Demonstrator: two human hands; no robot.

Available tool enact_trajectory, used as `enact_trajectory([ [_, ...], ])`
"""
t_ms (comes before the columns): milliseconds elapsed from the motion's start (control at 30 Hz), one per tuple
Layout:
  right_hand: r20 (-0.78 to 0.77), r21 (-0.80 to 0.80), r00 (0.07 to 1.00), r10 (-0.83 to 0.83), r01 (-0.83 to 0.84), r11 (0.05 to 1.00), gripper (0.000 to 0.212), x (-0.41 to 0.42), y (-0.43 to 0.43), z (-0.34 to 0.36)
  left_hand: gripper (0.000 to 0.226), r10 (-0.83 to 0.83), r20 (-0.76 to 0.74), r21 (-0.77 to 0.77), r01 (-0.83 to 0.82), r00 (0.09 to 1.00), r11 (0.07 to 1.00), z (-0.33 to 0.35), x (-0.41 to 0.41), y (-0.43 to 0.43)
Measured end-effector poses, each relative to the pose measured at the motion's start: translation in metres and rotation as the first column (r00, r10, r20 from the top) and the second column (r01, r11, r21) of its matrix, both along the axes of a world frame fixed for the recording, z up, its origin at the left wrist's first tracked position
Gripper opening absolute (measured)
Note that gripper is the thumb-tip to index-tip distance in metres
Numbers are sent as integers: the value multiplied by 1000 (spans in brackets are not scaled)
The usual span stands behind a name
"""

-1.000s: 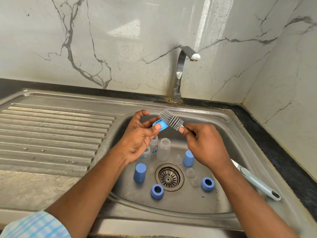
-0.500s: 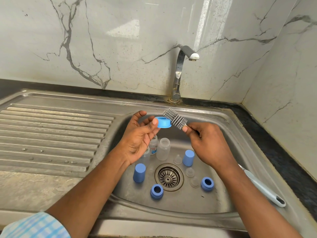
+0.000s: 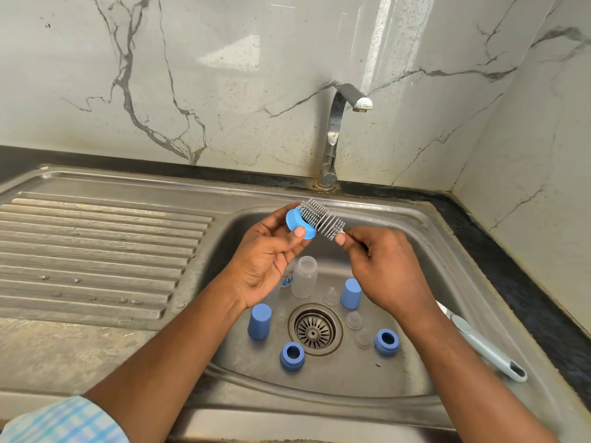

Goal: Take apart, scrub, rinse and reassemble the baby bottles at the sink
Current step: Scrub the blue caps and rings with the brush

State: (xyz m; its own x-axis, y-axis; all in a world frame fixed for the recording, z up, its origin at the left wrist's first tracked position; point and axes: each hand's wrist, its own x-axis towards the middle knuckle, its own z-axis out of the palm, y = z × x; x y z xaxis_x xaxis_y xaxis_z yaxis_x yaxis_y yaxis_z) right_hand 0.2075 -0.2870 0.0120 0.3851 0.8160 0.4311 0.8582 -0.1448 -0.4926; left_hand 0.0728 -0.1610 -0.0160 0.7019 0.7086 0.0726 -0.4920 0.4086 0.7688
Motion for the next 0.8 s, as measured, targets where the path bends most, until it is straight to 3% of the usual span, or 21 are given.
enact_trajectory([
  [233, -9, -20, 998, -57, 57, 998, 46, -3, 0, 2, 39, -45, -23, 32, 45, 999, 998, 3, -5, 1],
  [400, 63, -104, 992, -111, 117, 988, 40, 3, 2, 0, 38, -36, -210, 239, 87, 977, 967, 0, 0, -12],
  [567, 56, -63, 989, -135, 139, 988, 34, 2, 2, -2, 32, 35, -219, 165, 1, 975, 986, -1, -1, -3],
  [667, 5, -18, 997, -72, 72, 997, 39, 1, 2, -3, 29, 45, -239, 134, -13, 970, 991, -4, -2, -1],
  [800, -24, -43, 998, 58, -59, 997, 28, -1, 2, -5, 37, 47, -249, 163, -6, 967, 987, -4, -1, -2],
])
